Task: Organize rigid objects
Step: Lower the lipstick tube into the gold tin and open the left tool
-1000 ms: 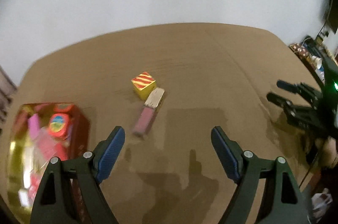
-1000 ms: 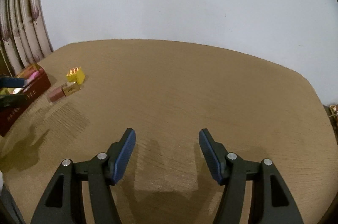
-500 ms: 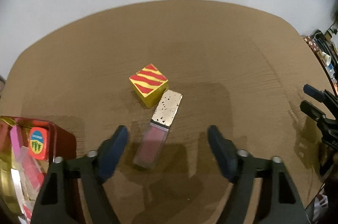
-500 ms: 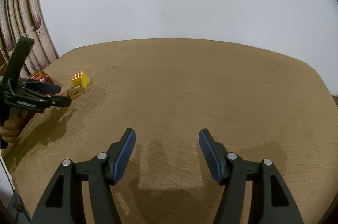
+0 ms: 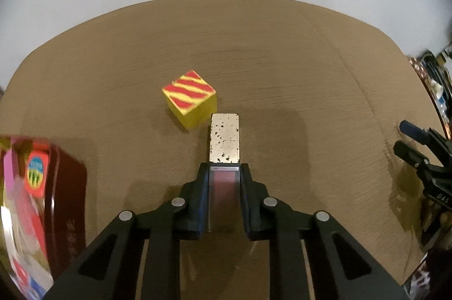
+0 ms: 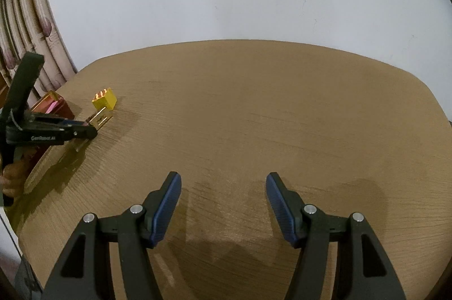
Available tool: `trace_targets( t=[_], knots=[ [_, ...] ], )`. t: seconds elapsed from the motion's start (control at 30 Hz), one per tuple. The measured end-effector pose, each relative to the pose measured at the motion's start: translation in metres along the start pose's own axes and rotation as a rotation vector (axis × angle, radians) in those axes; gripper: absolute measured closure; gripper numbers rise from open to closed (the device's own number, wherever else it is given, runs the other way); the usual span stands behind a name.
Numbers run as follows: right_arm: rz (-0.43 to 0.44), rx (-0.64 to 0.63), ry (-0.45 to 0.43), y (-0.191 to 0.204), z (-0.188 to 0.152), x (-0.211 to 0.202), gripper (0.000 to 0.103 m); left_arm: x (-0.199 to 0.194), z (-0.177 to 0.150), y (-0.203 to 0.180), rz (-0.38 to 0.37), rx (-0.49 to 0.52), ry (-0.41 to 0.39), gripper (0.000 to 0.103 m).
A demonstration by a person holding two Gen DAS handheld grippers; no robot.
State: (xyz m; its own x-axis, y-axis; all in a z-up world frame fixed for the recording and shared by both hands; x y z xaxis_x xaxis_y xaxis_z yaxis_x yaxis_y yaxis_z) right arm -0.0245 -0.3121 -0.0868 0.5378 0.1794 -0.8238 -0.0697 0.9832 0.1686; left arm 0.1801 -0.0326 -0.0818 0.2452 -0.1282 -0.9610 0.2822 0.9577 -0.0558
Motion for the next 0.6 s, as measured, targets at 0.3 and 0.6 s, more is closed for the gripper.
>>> trace_targets(
  t=[0.3,0.6],
  knots=[
    [-0.032,-0.007,0.032,0.005,0.001,0.009,0.039,-0.047,-0.066,-0.026,-0.076,-0.057,-0.018,0.086],
    [-0.086,-0.033,0.048,0.016,0.002,0.016,0.039,-0.146,-0.098,0.071,0.1,-0.105,-0.092,0.086]
  ],
)
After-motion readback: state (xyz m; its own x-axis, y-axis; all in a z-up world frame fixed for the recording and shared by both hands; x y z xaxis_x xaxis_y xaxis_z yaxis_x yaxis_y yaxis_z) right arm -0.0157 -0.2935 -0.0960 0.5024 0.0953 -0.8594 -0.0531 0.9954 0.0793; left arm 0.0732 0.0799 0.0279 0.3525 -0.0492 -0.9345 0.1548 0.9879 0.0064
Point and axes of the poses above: each gripper's, at about its wrist camera, not at the fingertips, and x roughly the way its jaws point, y to its left, z to its top, the point moved 5 cm from there along x, roughly the way its jaws point, and after that the axes turned 11 degrees about y, right-handed, at the moved point
